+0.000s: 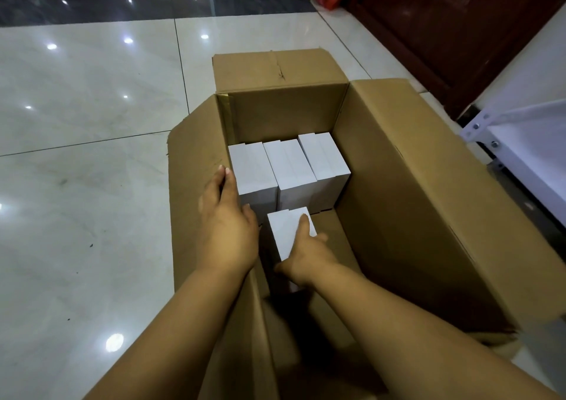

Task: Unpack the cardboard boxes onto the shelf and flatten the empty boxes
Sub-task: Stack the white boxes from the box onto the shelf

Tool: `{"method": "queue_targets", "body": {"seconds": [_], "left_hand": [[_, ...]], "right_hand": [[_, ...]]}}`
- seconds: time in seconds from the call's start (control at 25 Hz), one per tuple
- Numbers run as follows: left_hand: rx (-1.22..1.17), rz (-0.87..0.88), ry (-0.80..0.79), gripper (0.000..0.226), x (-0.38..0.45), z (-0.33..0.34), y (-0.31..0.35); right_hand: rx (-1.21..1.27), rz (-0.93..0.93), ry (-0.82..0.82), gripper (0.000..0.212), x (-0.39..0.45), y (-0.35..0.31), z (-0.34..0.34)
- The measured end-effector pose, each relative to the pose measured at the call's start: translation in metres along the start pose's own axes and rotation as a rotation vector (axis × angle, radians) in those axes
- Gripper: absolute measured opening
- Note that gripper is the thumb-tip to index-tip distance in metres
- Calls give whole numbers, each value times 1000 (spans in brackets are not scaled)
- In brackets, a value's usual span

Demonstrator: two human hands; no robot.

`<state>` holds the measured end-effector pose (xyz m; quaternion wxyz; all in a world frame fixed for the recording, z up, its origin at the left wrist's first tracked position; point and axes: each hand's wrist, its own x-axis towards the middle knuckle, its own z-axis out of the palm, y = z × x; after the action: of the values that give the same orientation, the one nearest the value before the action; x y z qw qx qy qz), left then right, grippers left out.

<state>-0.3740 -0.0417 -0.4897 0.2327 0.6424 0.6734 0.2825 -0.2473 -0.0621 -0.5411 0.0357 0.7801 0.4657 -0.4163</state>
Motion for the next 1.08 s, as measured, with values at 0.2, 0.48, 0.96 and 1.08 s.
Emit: {"method": "queue_targets", "body": {"seconds": [0.2,0.48,0.96,1.08], "left_hand": [[101,12,2,55,-2,-1,4],[300,22,-135,54,-11,-10,13],[-450,-259,-442,45,-79,-10,93],[-760,-404,-526,35,-90,-13,121]], "right_hand": [[-63,-1,91,113,-29,18,-25],[167,-74,211,116,-88,32,-54],[736,-435,640,120,-157,65,-97],[817,-448,636,121,-168,70,-101]]}}
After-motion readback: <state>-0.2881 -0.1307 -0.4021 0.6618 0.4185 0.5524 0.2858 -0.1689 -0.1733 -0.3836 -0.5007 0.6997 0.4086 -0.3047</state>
